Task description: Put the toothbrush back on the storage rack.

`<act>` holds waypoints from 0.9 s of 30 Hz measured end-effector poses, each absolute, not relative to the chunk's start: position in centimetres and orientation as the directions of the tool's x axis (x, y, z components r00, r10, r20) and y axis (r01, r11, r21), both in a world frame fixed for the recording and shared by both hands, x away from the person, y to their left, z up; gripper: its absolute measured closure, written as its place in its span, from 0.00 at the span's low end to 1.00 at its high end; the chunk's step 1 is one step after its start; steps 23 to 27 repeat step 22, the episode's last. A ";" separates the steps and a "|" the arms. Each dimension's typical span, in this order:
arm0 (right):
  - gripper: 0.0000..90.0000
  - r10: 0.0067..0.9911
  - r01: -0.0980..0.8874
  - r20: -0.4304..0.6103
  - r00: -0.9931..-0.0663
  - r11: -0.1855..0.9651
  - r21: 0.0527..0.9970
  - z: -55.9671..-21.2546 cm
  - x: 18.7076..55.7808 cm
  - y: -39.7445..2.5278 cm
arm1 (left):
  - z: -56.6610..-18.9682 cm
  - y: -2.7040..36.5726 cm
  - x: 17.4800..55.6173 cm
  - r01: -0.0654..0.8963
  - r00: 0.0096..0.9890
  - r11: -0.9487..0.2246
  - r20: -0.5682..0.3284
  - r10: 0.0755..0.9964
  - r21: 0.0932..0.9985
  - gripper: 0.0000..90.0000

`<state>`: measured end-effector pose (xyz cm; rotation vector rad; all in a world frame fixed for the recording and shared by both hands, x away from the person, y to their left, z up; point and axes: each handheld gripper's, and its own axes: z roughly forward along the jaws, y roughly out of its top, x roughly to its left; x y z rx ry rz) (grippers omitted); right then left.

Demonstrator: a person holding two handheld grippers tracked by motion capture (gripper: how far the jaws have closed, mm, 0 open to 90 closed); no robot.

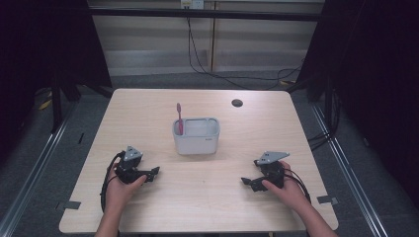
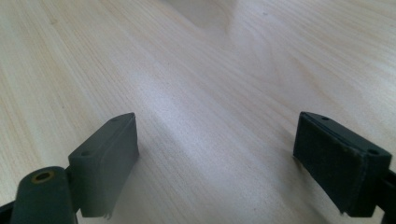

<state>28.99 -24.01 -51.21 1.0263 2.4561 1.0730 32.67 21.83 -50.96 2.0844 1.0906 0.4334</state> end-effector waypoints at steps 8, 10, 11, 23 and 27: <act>0.15 0.701 0.500 0.033 -0.712 0.475 0.724 -51.2 29.0 -24.0 | -51.0 21.8 32.7 0.563 0.583 -0.389 -0.016 0.812 0.729 0.17; 0.15 0.701 0.500 0.033 -0.712 0.475 0.724 -51.2 29.0 -24.0 | -51.0 21.8 32.7 0.563 0.585 -0.393 -0.014 0.811 0.727 0.17; 0.15 0.701 0.500 0.032 -0.712 0.475 0.724 -51.2 29.0 -24.0 | -51.0 21.8 32.7 0.563 0.584 -0.390 -0.016 0.812 0.729 0.17; 0.15 0.701 0.500 0.033 -0.712 0.474 0.724 -51.2 29.0 -24.0 | -51.0 21.8 32.7 0.564 0.584 -0.392 -0.015 0.812 0.727 0.17; 0.15 0.701 0.500 0.033 -0.712 0.474 0.724 -51.2 29.0 -24.0 | -51.0 21.8 32.7 0.564 0.584 -0.392 -0.015 0.812 0.727 0.17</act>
